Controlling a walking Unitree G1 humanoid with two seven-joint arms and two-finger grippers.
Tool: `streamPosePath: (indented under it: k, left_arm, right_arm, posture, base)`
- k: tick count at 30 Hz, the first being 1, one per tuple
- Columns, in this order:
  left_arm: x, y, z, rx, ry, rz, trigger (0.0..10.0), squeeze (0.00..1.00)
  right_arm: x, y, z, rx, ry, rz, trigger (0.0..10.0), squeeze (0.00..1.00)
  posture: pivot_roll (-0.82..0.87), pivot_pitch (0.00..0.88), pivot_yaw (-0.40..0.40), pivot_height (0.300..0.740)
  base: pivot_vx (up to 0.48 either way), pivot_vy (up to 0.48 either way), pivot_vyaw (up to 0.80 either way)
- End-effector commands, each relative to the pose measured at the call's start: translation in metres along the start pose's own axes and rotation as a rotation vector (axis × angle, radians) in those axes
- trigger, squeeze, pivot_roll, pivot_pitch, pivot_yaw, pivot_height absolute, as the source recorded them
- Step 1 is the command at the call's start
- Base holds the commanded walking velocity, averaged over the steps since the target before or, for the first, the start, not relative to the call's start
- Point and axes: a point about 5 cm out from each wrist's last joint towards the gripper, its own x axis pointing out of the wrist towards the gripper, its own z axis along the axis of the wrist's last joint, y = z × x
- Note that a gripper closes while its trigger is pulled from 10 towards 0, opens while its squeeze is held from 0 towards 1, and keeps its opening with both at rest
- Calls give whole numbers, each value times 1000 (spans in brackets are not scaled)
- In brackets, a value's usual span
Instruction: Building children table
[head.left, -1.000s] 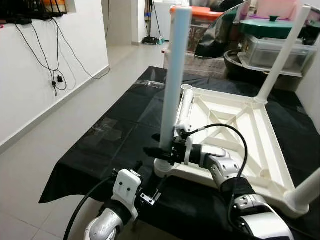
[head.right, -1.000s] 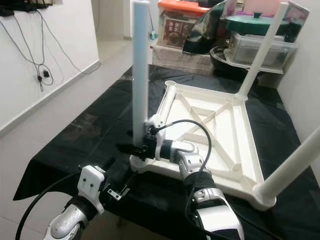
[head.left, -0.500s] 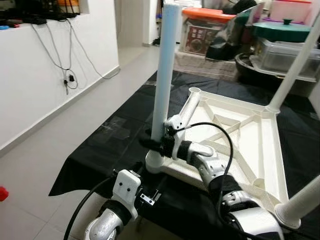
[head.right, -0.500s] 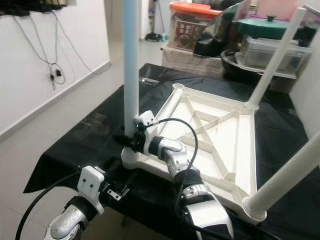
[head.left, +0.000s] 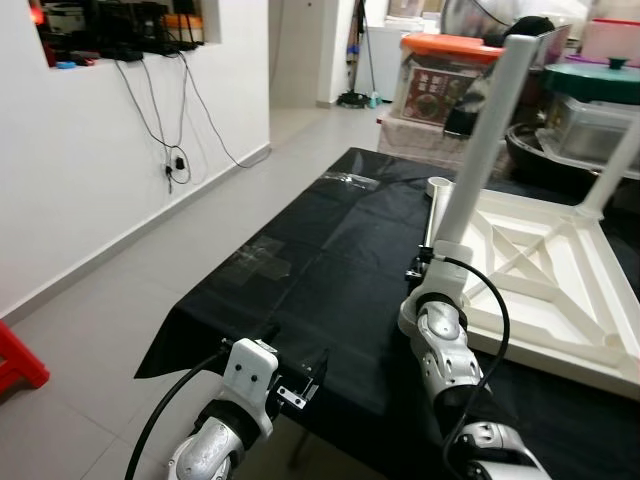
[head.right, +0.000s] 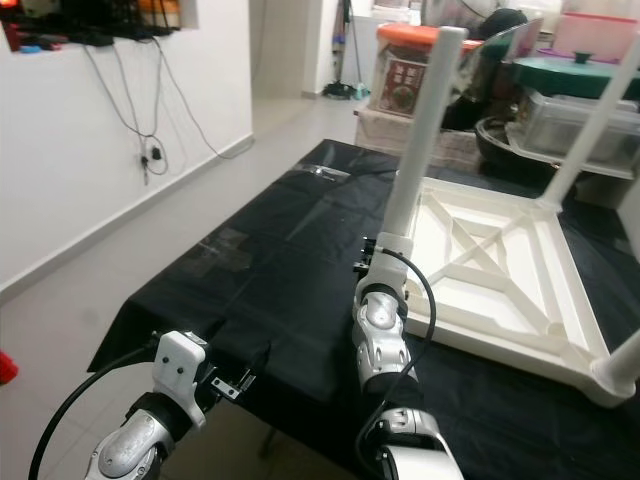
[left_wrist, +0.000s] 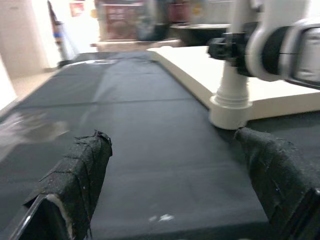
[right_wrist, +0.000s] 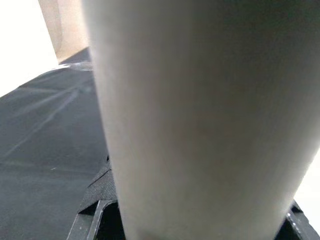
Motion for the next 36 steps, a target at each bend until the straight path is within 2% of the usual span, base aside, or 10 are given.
streamPosePath:
  k: [1, 5, 6, 7, 8, 12, 13, 17, 23, 36]
  left_arm:
    - [1, -2, -2, -4, 12, -8, 10000, 0]
    - [1, -2, -3, -4, 12, -8, 10000, 0]
    - [2, -2, -3, -3, 11, -8, 10000, 0]
    - [2, -2, -3, -3, 11, -8, 10000, 0]
    - [1, -2, -3, -4, 11, -7, 10000, 0]
    - [1, -2, -3, -4, 11, -7, 10000, 0]
    - [1, -2, -3, -5, 11, -6, 10000, 0]
    - [1, -2, -3, -6, 11, -6, 10000, 0]
    - [2, -2, -2, -7, 9, -7, 10000, 0]
    - [1, -2, -2, -2, 11, -7, 10000, 0]
  right_arm:
    - [-7, 5, -10, 12, 39, -10, 3294, 0]
    - [-8, 15, -8, 23, 24, 28, 3294, 0]
    - [-10, 24, -6, 39, 8, 92, 10000, 0]
    - [-10, 24, -6, 39, 8, 92, 10000, 0]
    - [-10, 32, -2, 58, -23, 157, 10000, 1000]
    - [-10, 32, -2, 58, -23, 157, 10000, 1000]
    - [-6, 37, 8, 82, -67, 244, 10000, 0]
    - [0, 43, 20, 113, -85, 413, 10000, 0]
    - [-17, 56, 32, 9, 32, 1277, 10000, 0]
    - [-32, 73, 30, -114, 102, 1642, 10000, 0]
  posture:
    - [186, 0, -72, 740]
    - [186, 0, -72, 740]
    - [187, 0, -72, 740]
    - [187, 0, -72, 740]
    - [186, 0, -76, 740]
    - [186, 0, -76, 740]
    - [183, 0, -73, 740]
    - [184, 0, -73, 740]
    - [188, 0, -76, 740]
    - [204, 0, -78, 740]
  base:
    - [0, 0, 0]
    - [0, 0, 0]
    - [0, 0, 0]
    - [0, 0, 0]
    - [0, 0, 0]
    - [0, 0, 0]
    - [0, 0, 0]
    - [0, 0, 0]
    - [0, 0, 0]
    - [0, 0, 0]
